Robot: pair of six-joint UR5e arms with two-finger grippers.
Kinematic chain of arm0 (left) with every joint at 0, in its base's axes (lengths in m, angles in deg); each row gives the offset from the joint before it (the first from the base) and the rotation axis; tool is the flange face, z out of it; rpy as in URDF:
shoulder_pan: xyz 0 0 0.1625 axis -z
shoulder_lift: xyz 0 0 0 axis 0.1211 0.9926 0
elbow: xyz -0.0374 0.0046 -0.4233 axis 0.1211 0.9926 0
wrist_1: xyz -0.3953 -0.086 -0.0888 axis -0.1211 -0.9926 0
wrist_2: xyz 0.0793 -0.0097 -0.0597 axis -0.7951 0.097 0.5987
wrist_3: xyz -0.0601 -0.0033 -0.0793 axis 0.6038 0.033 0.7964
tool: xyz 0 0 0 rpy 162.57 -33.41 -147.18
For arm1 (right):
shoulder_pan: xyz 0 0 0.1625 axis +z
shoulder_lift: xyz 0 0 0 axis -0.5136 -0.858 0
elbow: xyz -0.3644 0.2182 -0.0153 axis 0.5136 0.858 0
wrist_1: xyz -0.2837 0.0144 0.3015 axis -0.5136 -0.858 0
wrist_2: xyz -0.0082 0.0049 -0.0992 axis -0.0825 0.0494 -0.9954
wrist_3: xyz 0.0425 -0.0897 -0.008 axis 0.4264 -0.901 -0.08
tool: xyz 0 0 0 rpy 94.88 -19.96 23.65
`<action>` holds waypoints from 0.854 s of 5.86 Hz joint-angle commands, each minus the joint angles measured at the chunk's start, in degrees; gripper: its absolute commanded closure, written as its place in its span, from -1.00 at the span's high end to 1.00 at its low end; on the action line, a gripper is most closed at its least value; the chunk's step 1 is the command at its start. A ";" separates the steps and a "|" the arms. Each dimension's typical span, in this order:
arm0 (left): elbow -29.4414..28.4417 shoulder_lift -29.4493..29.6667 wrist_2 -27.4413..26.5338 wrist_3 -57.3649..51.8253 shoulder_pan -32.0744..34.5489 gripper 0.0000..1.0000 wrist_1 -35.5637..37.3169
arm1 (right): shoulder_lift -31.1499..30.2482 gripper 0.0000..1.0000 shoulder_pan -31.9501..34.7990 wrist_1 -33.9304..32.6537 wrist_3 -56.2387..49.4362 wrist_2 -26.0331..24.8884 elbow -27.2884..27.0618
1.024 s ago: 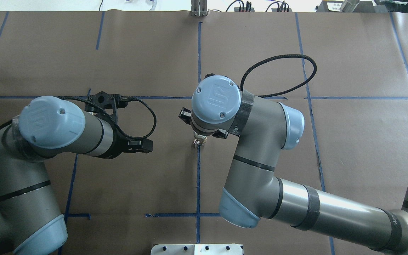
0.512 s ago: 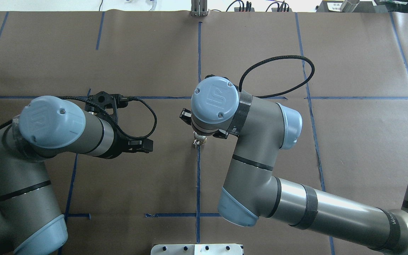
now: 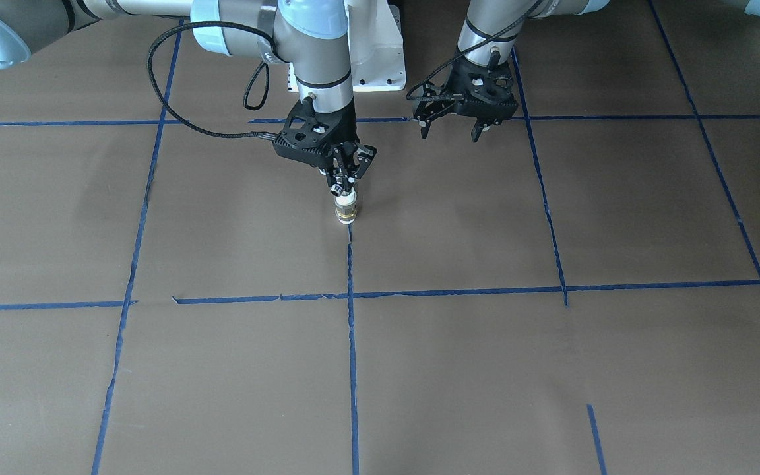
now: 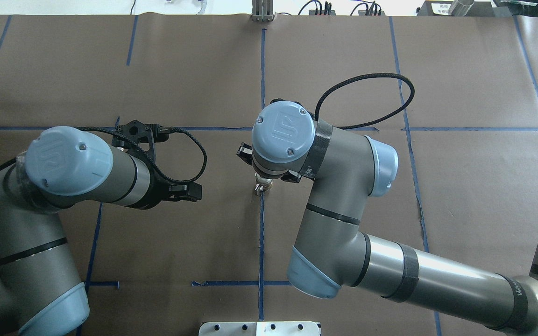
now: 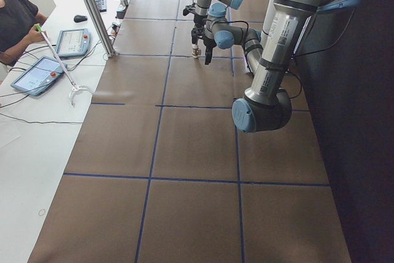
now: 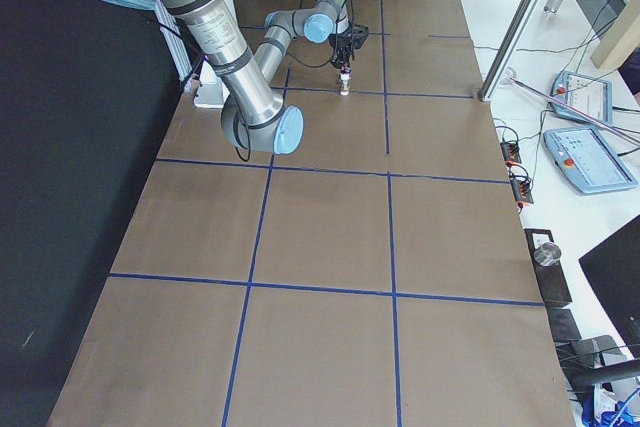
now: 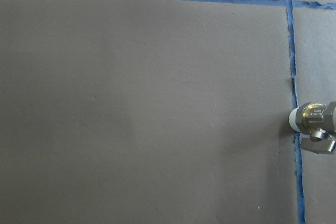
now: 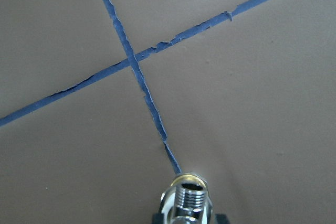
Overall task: Assemble PPR valve and pipe with both arms
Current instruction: 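Open both grippers and lift them away from the joined fitting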
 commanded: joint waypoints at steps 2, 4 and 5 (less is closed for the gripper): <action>0.01 -0.02 0.00 0.00 0.00 0.99 0.00 | 0.24 0.37 0.00 0.01 -0.22 -0.02 -0.24; 0.44 -0.36 0.17 -0.09 0.17 0.99 0.00 | -2.02 1.00 1.22 -0.08 -0.31 0.41 -6.70; 0.44 -0.54 0.26 -0.61 0.35 0.99 0.17 | -9.18 1.00 2.36 0.01 -0.40 1.02 -15.71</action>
